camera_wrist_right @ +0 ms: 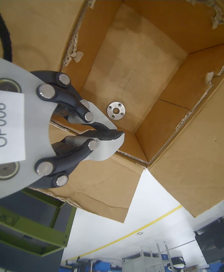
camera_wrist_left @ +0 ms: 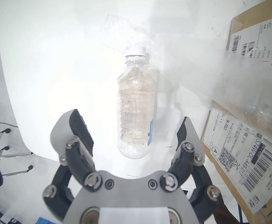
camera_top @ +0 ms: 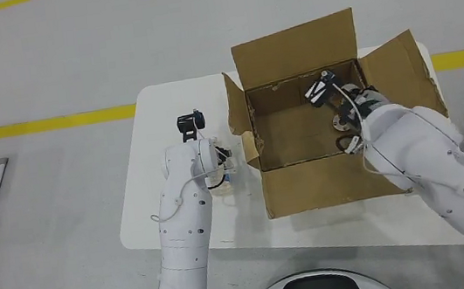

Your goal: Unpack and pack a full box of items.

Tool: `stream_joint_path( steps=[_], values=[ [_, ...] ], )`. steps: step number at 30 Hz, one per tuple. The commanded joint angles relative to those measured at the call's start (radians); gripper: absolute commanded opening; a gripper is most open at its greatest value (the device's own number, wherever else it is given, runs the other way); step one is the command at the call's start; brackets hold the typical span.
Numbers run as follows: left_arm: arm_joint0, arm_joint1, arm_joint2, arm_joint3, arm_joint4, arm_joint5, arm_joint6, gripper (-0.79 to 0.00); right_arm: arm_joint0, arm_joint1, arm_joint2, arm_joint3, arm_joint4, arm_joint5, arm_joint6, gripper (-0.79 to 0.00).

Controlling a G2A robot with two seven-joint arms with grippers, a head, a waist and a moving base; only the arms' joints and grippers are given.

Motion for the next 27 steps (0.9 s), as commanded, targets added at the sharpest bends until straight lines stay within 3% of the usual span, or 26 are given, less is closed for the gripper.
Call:
stream_joint_path(
  steps=[1,6,23,27],
  values=[
    [0.000,0.000,0.000,0.000,0.000,0.000,0.000,0.000,0.085,-0.022,-0.070,0.086,-0.003,0.022,0.062,-0.785],
    [0.000,0.000,0.000,0.000,0.000,0.000,0.000,0.000,0.151,-0.058,-0.137,0.198,0.039,0.073,0.120,-0.785],
    [0.000,0.000,0.000,0.000,0.000,0.000,0.000,0.000,0.151,-0.058,-0.137,0.198,0.039,0.073,0.120,-0.785],
    [0.000,0.000,0.000,0.000,0.000,0.000,0.000,0.000,0.144,-0.061,-0.142,0.233,0.009,0.029,0.080,-0.785]
  ],
)
